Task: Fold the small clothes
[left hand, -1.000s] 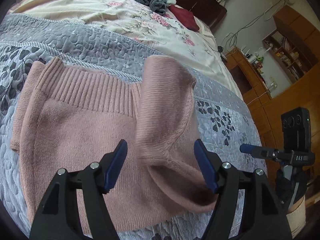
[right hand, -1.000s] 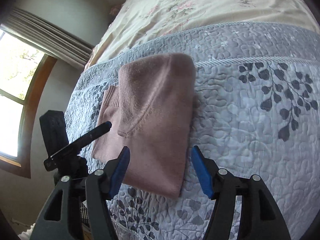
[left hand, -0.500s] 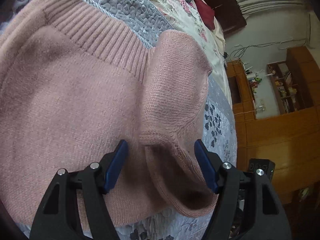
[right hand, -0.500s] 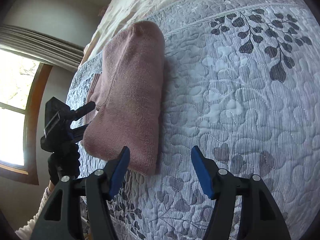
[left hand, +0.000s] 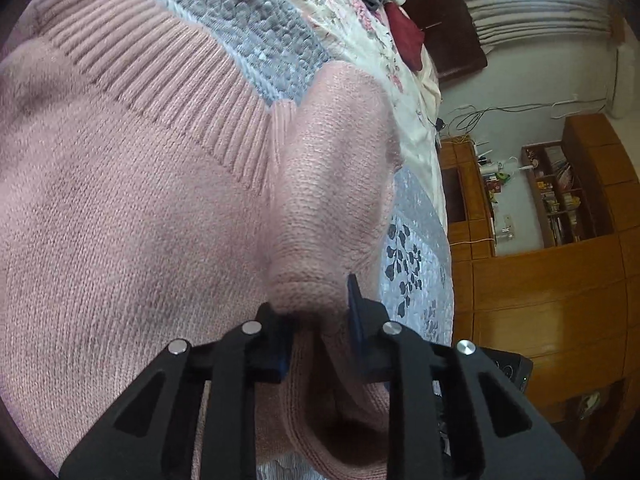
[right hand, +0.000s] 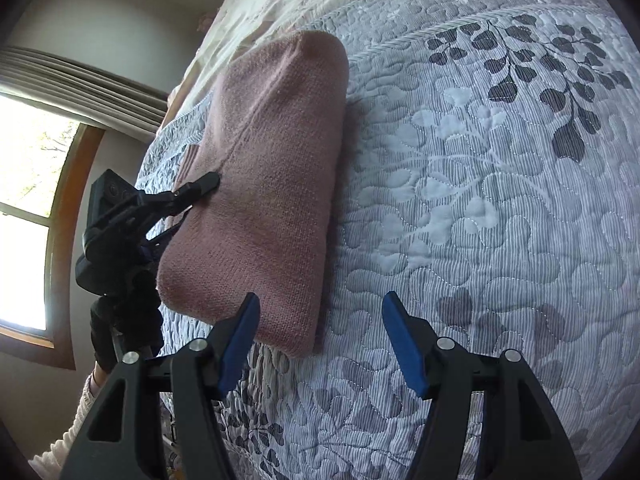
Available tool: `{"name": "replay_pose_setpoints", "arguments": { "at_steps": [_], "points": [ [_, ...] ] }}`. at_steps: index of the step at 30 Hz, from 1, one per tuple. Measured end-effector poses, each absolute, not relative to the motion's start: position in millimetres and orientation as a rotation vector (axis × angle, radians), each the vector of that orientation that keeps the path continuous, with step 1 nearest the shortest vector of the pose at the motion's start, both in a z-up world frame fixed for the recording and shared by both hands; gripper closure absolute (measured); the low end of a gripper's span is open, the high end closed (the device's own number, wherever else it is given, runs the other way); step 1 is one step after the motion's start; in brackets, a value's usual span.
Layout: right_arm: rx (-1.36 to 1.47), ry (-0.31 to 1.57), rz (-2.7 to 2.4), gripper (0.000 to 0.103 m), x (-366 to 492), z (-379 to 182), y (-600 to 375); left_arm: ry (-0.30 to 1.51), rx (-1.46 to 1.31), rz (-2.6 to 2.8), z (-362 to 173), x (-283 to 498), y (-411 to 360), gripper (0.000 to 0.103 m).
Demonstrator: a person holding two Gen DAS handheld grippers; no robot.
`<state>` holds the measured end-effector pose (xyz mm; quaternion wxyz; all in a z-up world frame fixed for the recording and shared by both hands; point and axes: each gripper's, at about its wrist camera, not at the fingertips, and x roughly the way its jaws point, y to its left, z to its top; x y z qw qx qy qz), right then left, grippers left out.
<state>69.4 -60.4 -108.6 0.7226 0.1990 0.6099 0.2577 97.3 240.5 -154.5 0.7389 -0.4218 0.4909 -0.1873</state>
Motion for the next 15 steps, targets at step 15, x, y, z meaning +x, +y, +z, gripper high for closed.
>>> {"name": "replay_pose_setpoints", "arguments": {
  "at_steps": [15],
  "points": [
    [0.444,1.325,0.65,0.038,67,-100,-24,0.868,-0.882,-0.336,-82,63,357,0.084]
  ]
}}
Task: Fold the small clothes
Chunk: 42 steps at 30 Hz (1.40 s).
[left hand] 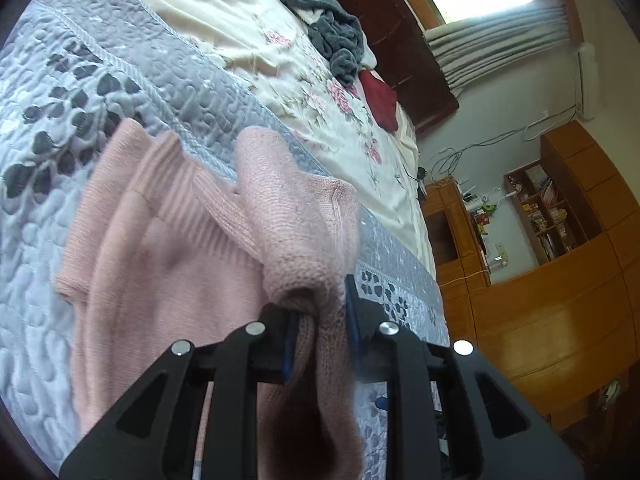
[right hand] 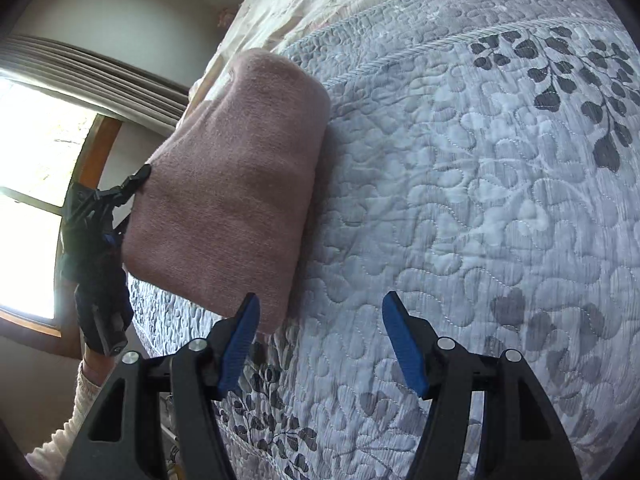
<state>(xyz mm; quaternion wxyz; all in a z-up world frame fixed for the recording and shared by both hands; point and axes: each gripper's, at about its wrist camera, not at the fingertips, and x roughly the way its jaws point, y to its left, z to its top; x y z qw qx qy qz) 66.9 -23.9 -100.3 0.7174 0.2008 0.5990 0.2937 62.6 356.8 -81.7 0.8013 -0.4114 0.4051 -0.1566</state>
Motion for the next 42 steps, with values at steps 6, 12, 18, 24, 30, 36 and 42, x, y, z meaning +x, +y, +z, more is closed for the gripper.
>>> {"name": "replay_pose_setpoints", "arguments": {
  "at_steps": [6,12,18,24,30,36,42],
  "points": [
    [0.405,1.325,0.724,0.038,68,-99,15,0.871,-0.906,-0.276,-96,47,413,0.084],
    [0.421,1.341,0.782,0.035,68,-102,52,0.916,-0.908,-0.279,-127,45,431,0.084],
    [0.426,1.387,0.81,0.035,70,-121,85,0.998,-0.82,-0.27,-159,54,421,0.083],
    [0.348,1.408,0.769,0.071,63,-141,103,1.002,-0.822,-0.272,-164,55,427,0.081],
    [0.334,1.411,0.755,0.072,67,-143,108,0.98,-0.802,-0.25,-134,21,422,0.07],
    [0.318,1.408,0.743,0.072,67,-139,115,1.052,-0.718,-0.258,-125,-18,397,0.064],
    [0.302,1.41,0.739,0.072,67,-137,125,1.092,-0.707,-0.266,-138,-19,389,0.097]
  ]
}}
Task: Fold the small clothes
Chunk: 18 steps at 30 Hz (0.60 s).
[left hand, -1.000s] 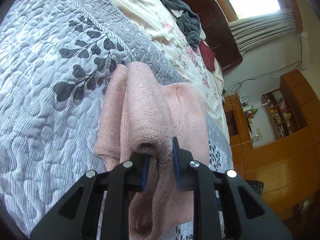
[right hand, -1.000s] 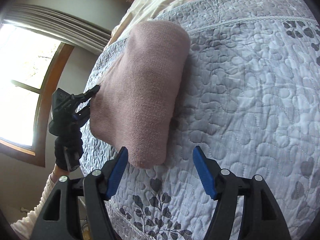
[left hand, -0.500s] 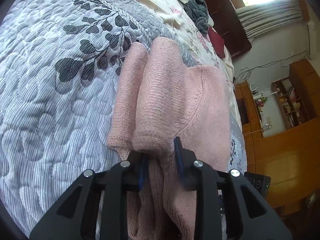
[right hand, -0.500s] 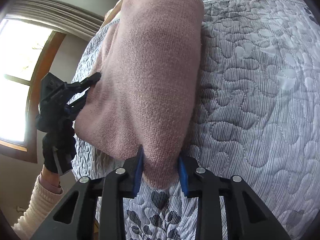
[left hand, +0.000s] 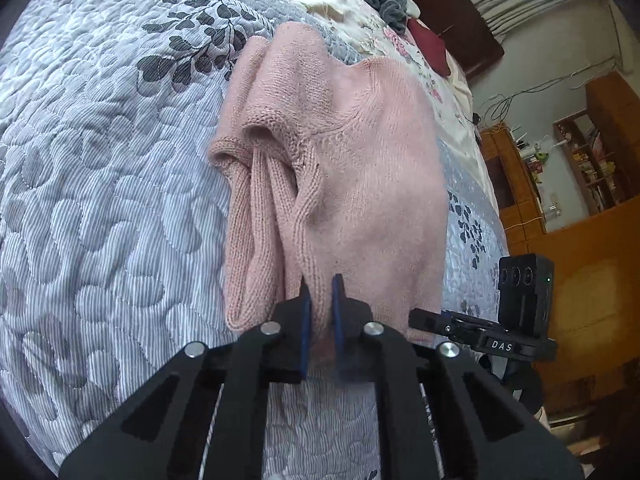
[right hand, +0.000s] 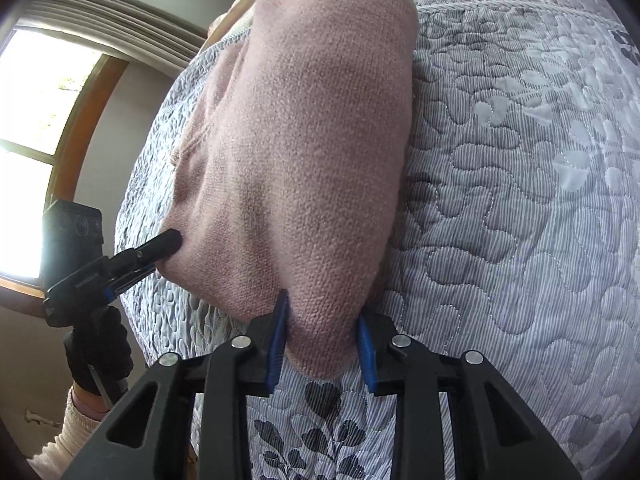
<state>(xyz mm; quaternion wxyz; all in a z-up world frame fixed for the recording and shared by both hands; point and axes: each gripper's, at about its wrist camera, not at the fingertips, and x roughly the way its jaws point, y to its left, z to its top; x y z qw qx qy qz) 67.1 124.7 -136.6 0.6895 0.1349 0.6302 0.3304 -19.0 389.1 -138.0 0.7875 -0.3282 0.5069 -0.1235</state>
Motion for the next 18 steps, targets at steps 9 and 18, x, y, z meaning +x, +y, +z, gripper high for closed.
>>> {"name": "replay_pose_setpoints", "arguments": {
  "at_steps": [9,18],
  "points": [
    [0.28,1.387,0.774,0.068,68,-129,142,1.039,-0.716,-0.241,-131,-26,425,0.098],
    [0.246,1.411,0.764,0.062,71,-135,140,1.102,-0.731,-0.238,-144,-18,426,0.079]
  ]
}}
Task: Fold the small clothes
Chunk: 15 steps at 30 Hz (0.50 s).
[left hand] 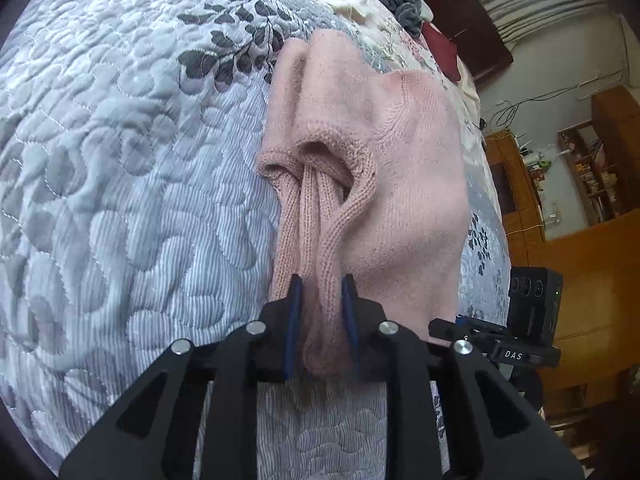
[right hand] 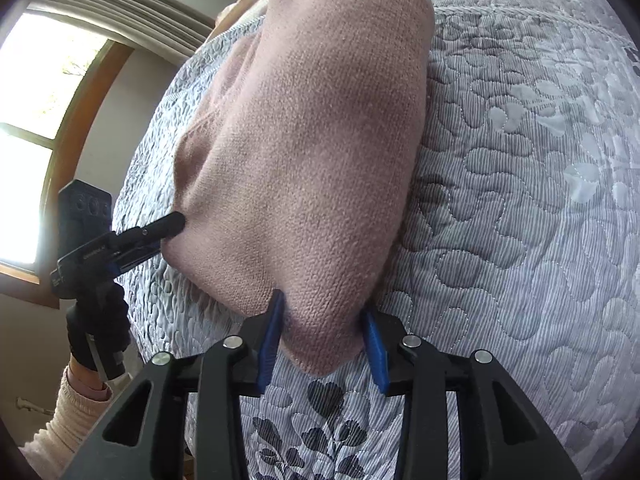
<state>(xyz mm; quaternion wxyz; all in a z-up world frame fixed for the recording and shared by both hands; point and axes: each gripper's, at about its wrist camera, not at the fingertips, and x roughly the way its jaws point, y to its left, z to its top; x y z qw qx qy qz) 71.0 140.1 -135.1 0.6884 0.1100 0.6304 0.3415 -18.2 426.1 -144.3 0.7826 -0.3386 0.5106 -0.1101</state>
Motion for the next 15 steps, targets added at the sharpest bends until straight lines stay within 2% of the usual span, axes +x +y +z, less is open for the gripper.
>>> {"name": "replay_pose_setpoints", "arguments": {
  "at_steps": [3,5,7,12,13,14,15],
  "points": [
    [0.198,1.367,0.78,0.06,70,-123,136,1.027,-0.72,-0.219,-123,-13,438,0.06],
    [0.185,1.351,0.777,0.054,69,-117,134,0.996,-0.719,-0.194,-113,-3,446,0.054],
    [0.2,1.337,0.782,0.054,71,-111,129,0.998,-0.72,-0.185,-112,13,451,0.042],
    [0.218,1.324,0.773,0.054,76,-107,124,1.018,-0.743,-0.178,-120,55,451,0.042],
    [0.222,1.327,0.773,0.054,77,-108,123,1.033,-0.754,-0.173,-124,65,451,0.046],
    [0.226,1.329,0.774,0.054,77,-109,124,1.05,-0.768,-0.166,-130,72,450,0.051],
    [0.226,1.33,0.775,0.054,77,-111,125,1.058,-0.784,-0.176,-136,75,448,0.078]
  ]
}}
